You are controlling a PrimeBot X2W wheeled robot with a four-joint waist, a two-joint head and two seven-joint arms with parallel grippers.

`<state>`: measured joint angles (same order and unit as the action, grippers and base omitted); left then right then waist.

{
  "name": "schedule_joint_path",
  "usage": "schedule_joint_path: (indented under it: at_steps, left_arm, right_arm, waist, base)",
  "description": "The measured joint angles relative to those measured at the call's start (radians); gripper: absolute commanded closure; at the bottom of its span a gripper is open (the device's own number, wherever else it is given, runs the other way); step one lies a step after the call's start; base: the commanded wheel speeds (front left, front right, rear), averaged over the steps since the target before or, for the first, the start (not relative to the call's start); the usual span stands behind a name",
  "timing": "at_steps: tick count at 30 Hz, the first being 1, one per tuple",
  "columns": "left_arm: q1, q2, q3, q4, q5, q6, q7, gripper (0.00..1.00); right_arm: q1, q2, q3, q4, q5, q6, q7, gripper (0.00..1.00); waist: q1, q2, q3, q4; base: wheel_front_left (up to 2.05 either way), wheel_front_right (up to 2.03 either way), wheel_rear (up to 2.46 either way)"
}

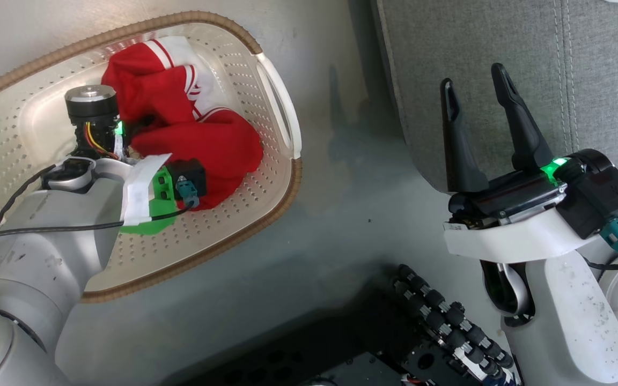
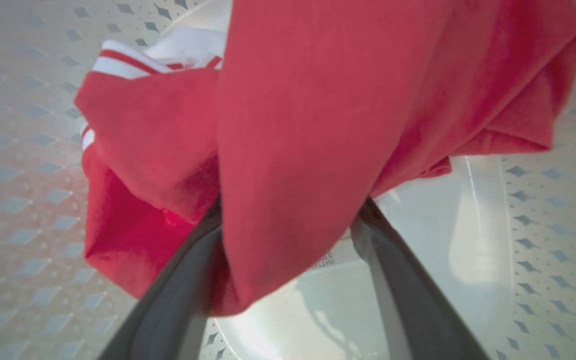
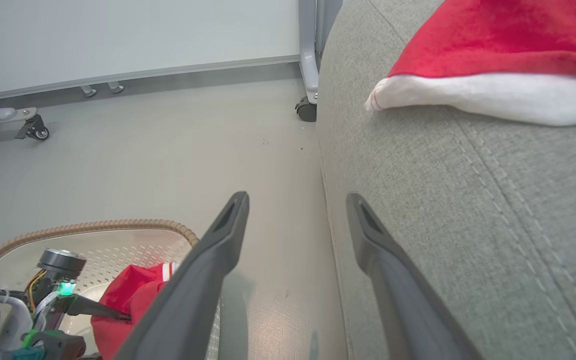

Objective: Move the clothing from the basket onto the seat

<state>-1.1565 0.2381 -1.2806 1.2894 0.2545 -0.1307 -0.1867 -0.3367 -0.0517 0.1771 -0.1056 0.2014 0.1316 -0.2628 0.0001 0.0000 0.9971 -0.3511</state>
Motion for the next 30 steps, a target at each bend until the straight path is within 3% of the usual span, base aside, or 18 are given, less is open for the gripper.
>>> schedule_joint_path:
  at_steps: [11, 17, 25, 29, 30]
  left_arm:
    - [0.008, -0.060, 0.000, 0.000, -0.198, 0.000, 0.097, 0.00]
    - [0.007, -0.064, 0.000, 0.000, -0.244, 0.000, 0.146, 0.00]
    - [0.022, -0.065, 0.000, -0.027, -0.439, 0.000, 0.248, 0.00]
    - [0.022, -0.042, 0.000, -0.086, -0.477, 0.000, 0.302, 0.00]
    - [0.023, -0.036, 0.000, -0.099, -0.494, 0.000, 0.316, 0.20]
  right_arm:
    - [0.000, 0.000, 0.017, -0.014, 0.007, 0.000, 0.000, 0.00]
    - [0.008, 0.000, 0.022, -0.020, 0.008, 0.000, 0.000, 0.00]
    - [0.023, 0.000, 0.026, -0.025, -0.002, 0.000, 0.000, 0.00]
    - [0.022, 0.000, 0.028, -0.028, 0.000, 0.000, 0.000, 0.00]
    - [0.023, 0.000, 0.030, -0.026, -0.002, 0.000, 0.000, 0.00]
  waist:
    - [-0.0001, 0.0000, 0.029, -0.016]
    - [-0.0001, 0.0000, 0.035, -0.015]
    - [-0.0001, 0.0000, 0.036, -0.013]
    - [-0.0001, 0.0000, 0.036, -0.014]
    - [-0.0001, 0.0000, 0.035, -0.014]
  base:
    - [0.00, 0.00, 0.00]
    - [0.00, 0.00, 0.00]
    - [0.00, 0.00, 0.00]
    - [0.00, 0.00, 0.00]
    - [0.00, 0.00, 0.00]
